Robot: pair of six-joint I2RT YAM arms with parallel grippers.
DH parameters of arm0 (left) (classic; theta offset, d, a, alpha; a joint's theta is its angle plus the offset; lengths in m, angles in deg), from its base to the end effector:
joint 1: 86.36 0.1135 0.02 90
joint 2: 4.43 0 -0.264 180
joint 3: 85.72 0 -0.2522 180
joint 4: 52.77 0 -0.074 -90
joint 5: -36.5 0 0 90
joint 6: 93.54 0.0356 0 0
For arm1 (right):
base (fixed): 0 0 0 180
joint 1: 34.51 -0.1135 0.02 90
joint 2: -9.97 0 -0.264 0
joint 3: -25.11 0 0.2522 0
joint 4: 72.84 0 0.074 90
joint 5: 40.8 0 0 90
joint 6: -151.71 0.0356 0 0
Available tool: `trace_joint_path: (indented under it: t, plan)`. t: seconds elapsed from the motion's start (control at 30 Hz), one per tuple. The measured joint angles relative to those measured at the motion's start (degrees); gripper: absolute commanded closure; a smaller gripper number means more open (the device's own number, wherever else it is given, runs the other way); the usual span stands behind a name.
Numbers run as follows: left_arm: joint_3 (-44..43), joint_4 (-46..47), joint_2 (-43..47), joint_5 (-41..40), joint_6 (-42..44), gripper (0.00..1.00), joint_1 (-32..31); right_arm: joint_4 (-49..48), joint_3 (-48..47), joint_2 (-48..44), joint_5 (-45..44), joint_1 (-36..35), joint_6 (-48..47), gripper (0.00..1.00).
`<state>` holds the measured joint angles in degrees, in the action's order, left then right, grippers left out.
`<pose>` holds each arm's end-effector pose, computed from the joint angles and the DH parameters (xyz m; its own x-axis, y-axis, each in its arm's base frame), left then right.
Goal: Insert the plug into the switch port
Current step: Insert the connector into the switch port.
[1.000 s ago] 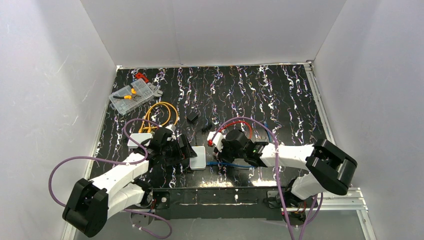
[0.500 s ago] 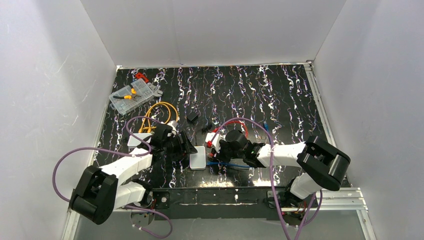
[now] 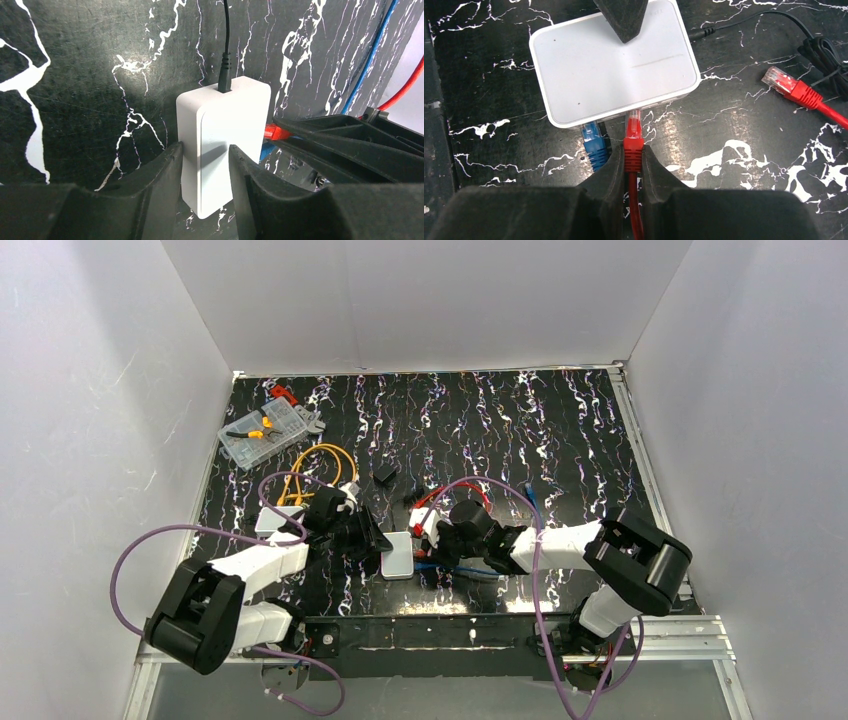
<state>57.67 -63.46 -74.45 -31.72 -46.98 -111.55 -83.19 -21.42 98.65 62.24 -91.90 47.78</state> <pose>0.1909 -0.1044 0.1482 -0.8948 -0.2847 -0.3439 0.0291 0.7315 -0.6813 0.1513 0.2514 0.1509 -0.0532 -0.5183 -0.8535 -0.9652 0.2459 -0.0892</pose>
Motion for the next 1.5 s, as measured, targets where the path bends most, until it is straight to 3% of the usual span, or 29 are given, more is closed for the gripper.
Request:
trace_joint_path:
  t: [0.63,1.5]
  plan:
    - [0.0,4.7,-3.8,3.3,1.0,0.73,1.0,-3.7,3.1,-0.2,3.4,0.4,2.3,0.99]
    - [0.0,6.8,-4.9,4.0,1.5,0.76,1.0,-12.5,7.7,-0.3,-0.4,-0.7,6.2,0.99]
